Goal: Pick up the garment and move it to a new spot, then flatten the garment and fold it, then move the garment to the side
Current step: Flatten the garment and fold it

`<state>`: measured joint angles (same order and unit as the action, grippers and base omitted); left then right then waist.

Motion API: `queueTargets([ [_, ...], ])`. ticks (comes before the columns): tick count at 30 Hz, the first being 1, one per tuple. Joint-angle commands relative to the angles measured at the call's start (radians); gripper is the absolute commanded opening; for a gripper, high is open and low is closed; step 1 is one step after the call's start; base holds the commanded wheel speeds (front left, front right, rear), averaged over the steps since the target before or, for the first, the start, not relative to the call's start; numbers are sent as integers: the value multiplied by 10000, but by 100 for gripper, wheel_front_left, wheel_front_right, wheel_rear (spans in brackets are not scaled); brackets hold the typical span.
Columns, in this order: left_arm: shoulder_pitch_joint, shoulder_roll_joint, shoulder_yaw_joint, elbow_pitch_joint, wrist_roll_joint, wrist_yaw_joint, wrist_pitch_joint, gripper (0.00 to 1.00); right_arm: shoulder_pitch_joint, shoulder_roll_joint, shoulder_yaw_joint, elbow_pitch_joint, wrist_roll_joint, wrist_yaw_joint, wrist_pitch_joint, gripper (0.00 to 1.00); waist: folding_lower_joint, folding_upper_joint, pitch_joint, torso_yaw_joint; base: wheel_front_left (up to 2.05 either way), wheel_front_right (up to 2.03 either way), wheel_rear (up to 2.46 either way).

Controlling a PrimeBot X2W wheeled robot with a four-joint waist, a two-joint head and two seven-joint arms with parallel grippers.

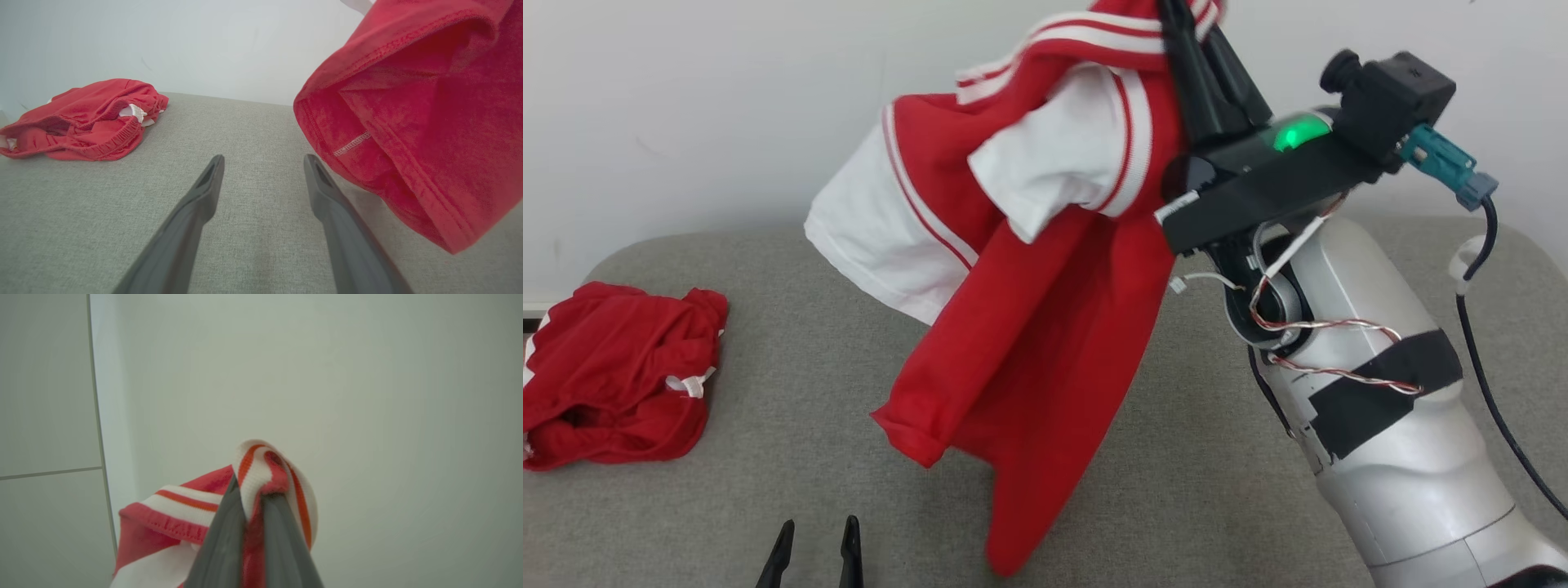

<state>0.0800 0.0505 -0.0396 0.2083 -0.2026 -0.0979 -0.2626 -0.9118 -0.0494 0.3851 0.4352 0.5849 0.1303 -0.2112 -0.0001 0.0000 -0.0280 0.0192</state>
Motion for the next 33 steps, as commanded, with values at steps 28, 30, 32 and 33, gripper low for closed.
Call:
queueTargets([
  [28, -625, 0, -174, 163, 143, -110, -34, 100, 3780, -257, -8924, 4455, -3487, 8, -546, 100, 1, 0, 678, -455, 0, 0, 0],
  [30, -579, 0, -237, 183, 108, -103, -34, 100, 4161, -199, -8604, 3930, -3827, 8, -547, 100, 1, 0, 602, -485, 0, 0, 0],
  [32, -534, 0, -300, 198, 81, -97, -34, 100, 4653, -153, -8172, 3194, -4041, 8, -531, 100, 1, 0, 531, -518, 0, 0, 0],
  [33, -510, 0, -324, 200, 70, -85, -34, 100, 4952, -127, -7906, 2791, -4208, 8, -530, 100, 1, 0, 500, -538, 0, 0, 0],
])
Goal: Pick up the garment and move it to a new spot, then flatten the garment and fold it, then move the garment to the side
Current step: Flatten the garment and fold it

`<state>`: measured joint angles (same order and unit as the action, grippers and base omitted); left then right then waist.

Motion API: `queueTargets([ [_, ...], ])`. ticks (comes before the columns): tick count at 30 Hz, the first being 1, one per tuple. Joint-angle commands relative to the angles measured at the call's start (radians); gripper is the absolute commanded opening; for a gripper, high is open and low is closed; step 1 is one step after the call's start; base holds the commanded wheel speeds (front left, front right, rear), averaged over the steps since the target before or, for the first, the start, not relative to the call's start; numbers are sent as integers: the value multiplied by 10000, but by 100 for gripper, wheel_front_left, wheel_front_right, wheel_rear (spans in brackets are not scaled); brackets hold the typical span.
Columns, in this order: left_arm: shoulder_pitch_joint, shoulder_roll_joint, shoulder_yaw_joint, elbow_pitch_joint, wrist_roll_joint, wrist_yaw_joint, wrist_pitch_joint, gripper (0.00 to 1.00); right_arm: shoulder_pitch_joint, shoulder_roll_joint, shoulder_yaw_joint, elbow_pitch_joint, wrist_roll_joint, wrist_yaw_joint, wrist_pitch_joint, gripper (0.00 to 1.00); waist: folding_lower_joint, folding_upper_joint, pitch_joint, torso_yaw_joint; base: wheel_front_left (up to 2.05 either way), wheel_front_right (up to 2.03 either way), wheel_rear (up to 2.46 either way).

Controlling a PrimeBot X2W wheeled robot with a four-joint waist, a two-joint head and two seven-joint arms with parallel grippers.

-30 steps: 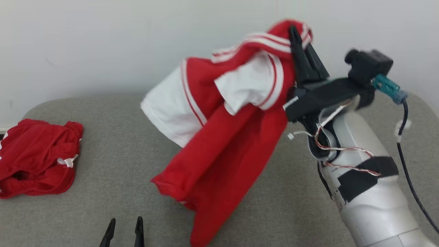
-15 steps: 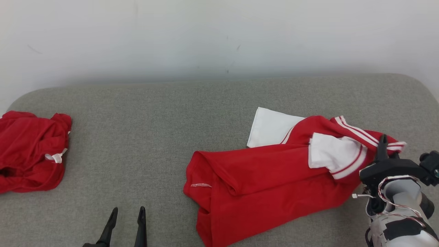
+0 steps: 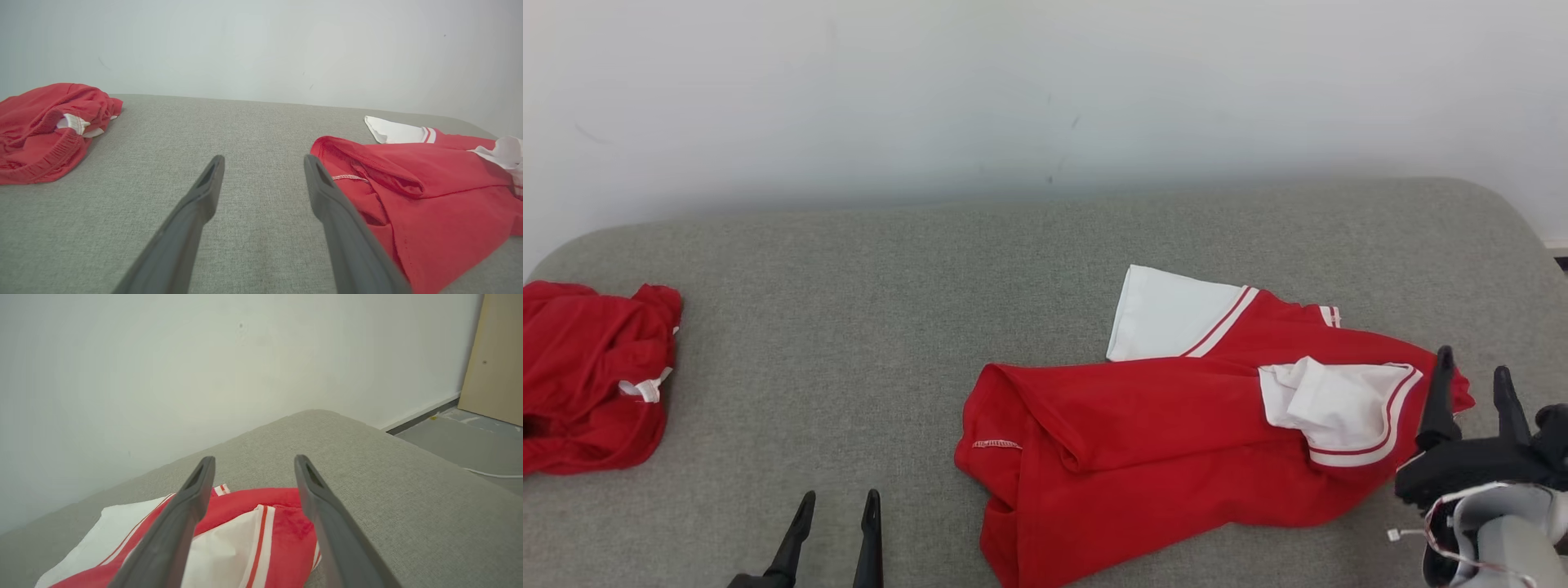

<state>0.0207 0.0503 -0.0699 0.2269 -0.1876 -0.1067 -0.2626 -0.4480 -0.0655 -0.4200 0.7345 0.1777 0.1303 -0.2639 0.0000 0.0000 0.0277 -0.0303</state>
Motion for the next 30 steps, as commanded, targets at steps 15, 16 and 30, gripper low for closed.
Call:
queueTargets([
  [15, 381, 2, -23, -5, -60, 72, -34, 100, 4977, 12, 3514, -5179, -1845, 8, 95, 100, 0, 0, -484, -158, 0, 0, 0],
  [16, 402, 2, -36, -8, -52, 79, -34, 100, 5123, 12, 3566, -5221, -1931, 8, 142, 100, 0, 0, -502, -152, 0, 0, 0],
  [30, -334, 5, -1697, 960, 353, -114, -34, 100, 5481, 73, 3735, -5586, -1869, 8, 443, 100, 0, 0, -579, -434, 0, 0, 0],
])
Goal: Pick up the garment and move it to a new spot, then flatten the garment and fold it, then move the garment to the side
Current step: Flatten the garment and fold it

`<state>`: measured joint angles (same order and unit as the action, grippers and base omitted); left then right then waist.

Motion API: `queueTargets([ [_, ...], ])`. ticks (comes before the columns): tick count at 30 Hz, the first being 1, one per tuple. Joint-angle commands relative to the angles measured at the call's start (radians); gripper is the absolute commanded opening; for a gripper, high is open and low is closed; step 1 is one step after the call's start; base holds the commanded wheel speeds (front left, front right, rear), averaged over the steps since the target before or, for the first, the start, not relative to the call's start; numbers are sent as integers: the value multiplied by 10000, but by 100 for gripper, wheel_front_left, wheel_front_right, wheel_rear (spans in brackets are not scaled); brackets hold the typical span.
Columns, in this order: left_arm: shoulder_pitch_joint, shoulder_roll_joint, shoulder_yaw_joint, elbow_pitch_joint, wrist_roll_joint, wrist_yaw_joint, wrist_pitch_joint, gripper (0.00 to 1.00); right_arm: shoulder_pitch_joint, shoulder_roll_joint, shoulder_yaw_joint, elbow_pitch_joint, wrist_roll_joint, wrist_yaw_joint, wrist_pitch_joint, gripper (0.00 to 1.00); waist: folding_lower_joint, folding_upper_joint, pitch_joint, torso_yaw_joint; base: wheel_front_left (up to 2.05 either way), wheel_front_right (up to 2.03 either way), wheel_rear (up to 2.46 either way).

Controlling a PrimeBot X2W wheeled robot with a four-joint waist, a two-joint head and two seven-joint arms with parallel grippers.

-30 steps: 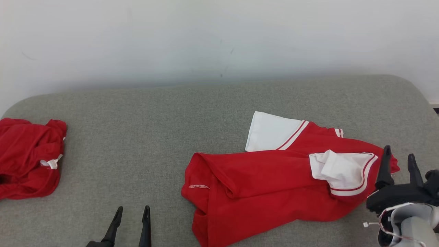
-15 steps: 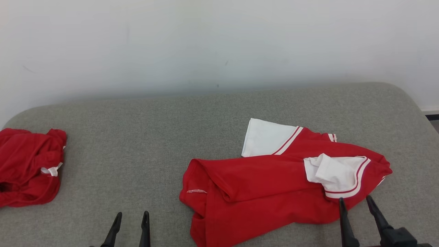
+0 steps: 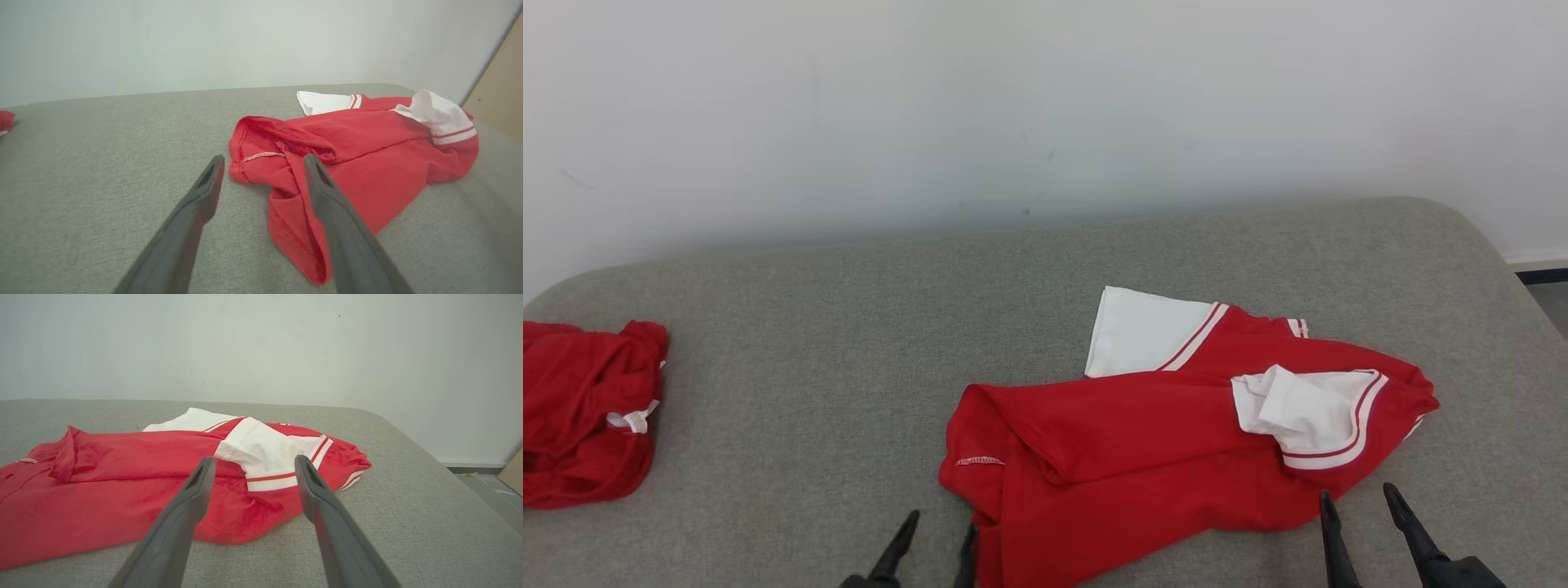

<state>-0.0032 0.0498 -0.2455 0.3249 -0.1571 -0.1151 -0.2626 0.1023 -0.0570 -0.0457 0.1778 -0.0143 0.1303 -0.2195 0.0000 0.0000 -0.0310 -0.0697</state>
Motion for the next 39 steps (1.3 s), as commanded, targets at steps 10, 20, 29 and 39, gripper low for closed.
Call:
queueTargets([
  [10, -2313, 22, -2548, 2175, -879, -56, 809, 100, -47, 37, 163, -17, 295, 8, 108, 100, 0, 0, 188, -810, 0, 0, 0],
  [20, -3895, 11, -3905, 3808, -835, 1657, 1457, 100, -186, 61, 161, -49, 392, 8, 75, 100, 0, 0, 474, -1641, 0, 0, 0],
  [29, -4647, 20, -4631, 4542, -1229, 2032, 1937, 100, -191, 70, 157, 92, 532, 9, 1, 100, 0, 0, 561, -1716, 0, 0, 0],
  [39, -5207, 15, -4808, 5005, -2061, 2208, 2564, 100, -287, 72, 213, 204, 729, 9, -56, 100, 0, 0, 551, -1587, 0, 0, 0],
])
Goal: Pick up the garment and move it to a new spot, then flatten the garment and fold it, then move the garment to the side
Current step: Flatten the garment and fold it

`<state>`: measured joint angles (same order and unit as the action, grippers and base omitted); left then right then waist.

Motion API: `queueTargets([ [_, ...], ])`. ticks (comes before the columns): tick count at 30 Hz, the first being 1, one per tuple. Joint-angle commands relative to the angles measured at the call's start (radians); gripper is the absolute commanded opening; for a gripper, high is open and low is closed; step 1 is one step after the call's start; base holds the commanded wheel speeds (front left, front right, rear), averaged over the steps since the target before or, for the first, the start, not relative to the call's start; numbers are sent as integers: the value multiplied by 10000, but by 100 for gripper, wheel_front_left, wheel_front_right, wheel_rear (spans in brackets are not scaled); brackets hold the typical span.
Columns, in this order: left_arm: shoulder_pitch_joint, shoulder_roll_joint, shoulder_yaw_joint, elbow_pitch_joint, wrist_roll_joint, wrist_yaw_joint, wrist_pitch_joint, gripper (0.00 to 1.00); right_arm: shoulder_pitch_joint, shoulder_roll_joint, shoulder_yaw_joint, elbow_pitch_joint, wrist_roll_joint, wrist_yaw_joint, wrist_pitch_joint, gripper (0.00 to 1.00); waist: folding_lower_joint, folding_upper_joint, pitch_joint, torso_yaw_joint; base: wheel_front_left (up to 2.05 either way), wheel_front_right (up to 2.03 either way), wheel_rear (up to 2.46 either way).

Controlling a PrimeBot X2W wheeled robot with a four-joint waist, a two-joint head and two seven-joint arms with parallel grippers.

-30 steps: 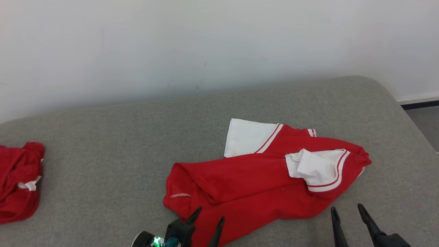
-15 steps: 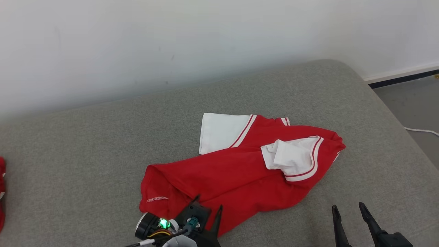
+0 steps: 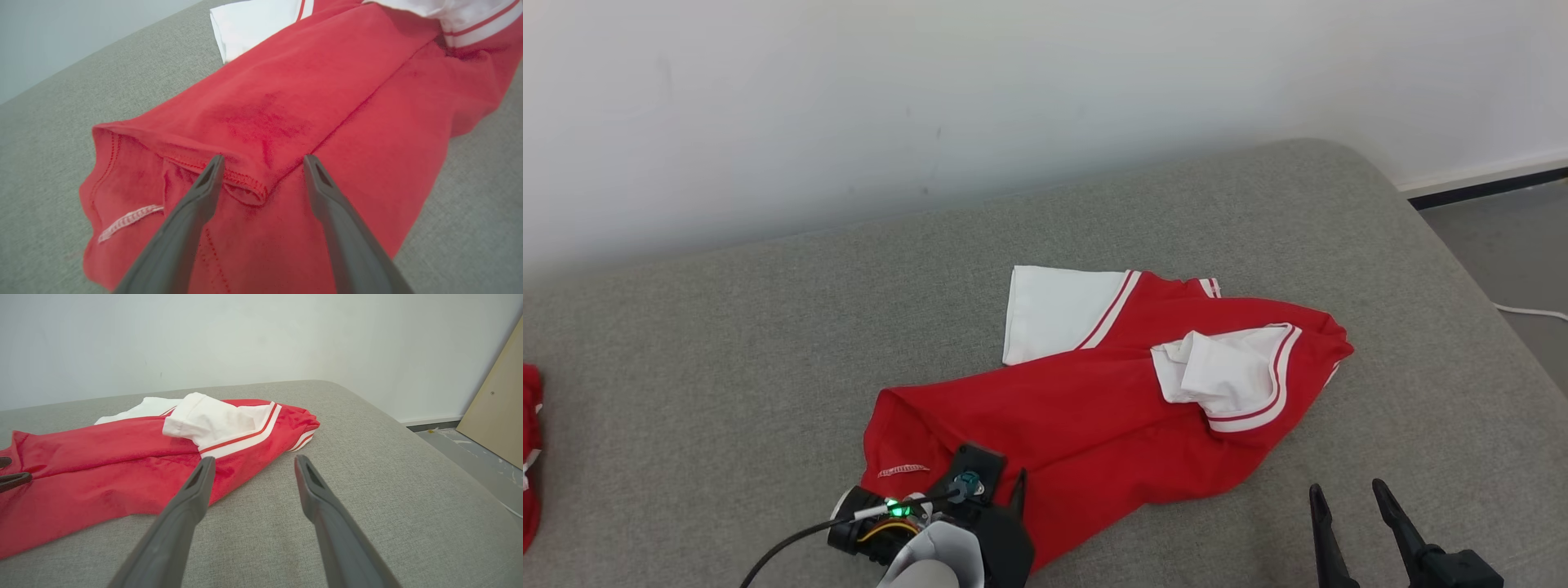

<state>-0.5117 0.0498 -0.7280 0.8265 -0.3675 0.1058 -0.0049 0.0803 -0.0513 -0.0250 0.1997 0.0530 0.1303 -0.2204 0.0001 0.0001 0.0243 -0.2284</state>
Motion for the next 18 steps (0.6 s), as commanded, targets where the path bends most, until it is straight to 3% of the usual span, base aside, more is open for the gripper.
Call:
queueTargets([
  [1, -153, 12, 15, 11, -66, 19, 48, 100, -75, 14, 11, -5, 80, 9, -53, 100, -1, -1, -6, 16, 0, 0, 0],
  [6, -512, 20, 58, 84, -620, 236, 528, 100, -91, 13, 48, 45, 172, 9, -74, 100, -1, -1, -24, 104, 0, 0, 0],
  [18, -1888, 20, 3, 199, -1662, 1286, 3474, 100, -168, 13, 201, 309, 461, 9, -151, 100, -1, -1, 34, 164, 0, 0, 0],
])
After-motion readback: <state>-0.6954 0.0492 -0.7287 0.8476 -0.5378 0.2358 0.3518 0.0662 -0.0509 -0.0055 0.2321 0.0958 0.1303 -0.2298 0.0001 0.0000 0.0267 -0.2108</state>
